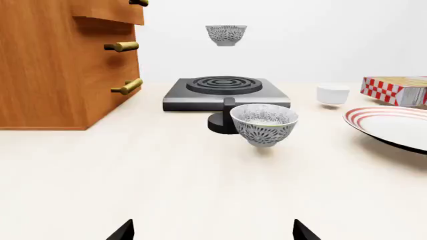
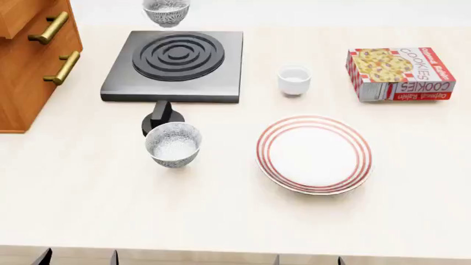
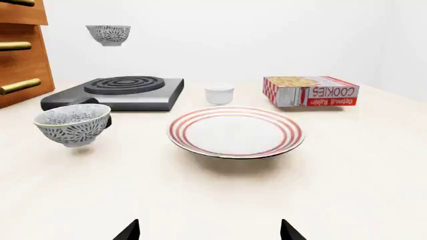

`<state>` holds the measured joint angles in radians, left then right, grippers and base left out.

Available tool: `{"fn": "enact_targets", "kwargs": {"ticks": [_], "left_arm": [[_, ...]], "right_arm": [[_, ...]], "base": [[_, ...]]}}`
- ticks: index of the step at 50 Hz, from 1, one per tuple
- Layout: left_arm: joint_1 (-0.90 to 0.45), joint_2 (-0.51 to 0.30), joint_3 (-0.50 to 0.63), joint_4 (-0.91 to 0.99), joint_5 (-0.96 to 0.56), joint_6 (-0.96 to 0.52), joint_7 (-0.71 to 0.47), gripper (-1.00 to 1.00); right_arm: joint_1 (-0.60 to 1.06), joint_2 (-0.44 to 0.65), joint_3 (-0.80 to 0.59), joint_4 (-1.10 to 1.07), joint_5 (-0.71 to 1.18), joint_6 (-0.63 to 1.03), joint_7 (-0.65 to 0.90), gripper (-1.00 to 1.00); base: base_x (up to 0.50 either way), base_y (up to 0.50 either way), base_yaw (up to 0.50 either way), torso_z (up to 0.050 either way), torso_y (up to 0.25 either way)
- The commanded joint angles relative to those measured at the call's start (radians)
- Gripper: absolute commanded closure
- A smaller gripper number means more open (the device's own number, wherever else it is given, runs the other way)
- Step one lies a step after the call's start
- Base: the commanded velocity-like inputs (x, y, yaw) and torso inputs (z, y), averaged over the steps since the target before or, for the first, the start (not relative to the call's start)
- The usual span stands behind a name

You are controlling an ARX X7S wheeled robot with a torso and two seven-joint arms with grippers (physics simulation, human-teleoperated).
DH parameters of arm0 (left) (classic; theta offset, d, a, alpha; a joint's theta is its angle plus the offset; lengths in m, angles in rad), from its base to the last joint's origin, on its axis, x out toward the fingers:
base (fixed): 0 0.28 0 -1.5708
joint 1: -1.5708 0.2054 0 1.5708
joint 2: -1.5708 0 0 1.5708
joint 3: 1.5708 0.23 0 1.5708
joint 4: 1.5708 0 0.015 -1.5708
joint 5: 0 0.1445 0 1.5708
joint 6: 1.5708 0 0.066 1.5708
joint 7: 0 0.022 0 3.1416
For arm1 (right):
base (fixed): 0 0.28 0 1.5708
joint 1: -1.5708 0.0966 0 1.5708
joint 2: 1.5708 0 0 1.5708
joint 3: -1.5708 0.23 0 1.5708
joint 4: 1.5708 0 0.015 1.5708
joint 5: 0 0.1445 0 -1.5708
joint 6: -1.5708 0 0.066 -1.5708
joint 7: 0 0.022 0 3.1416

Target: Pick the akita bowl on the stove and place it on the plate.

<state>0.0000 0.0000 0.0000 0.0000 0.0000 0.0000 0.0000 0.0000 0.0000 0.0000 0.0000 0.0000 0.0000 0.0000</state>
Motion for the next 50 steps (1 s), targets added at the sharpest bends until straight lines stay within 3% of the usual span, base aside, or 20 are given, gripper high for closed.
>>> {"fn": "enact_targets", "kwargs": {"ticks": [1, 36, 50], "left_arm": [[0.0, -0.022, 0.036, -0.005, 0.01, 0.01, -0.01, -1.0], [-0.004, -0.088, 0.125, -0.01, 0.0, -0.004, -0.079, -1.0], [-0.015, -0.102, 0.143, -0.035, -0.014, 0.009, -0.098, -1.0]], "right_arm": [[-0.005, 0.014, -0.019, -0.009, 0.019, -0.002, 0.021, -1.0], [0.005, 0.087, -0.114, -0.008, 0.062, -0.014, 0.096, -1.0], [0.027, 0.105, -0.124, -0.26, 0.003, 0.163, 0.178, -1.0]], "base": [[0.0, 0.0, 0.0, 0.0, 0.0], [0.0, 0.0, 0.0, 0.0, 0.0], [0.0, 0.0, 0.0, 0.0, 0.0]]}}
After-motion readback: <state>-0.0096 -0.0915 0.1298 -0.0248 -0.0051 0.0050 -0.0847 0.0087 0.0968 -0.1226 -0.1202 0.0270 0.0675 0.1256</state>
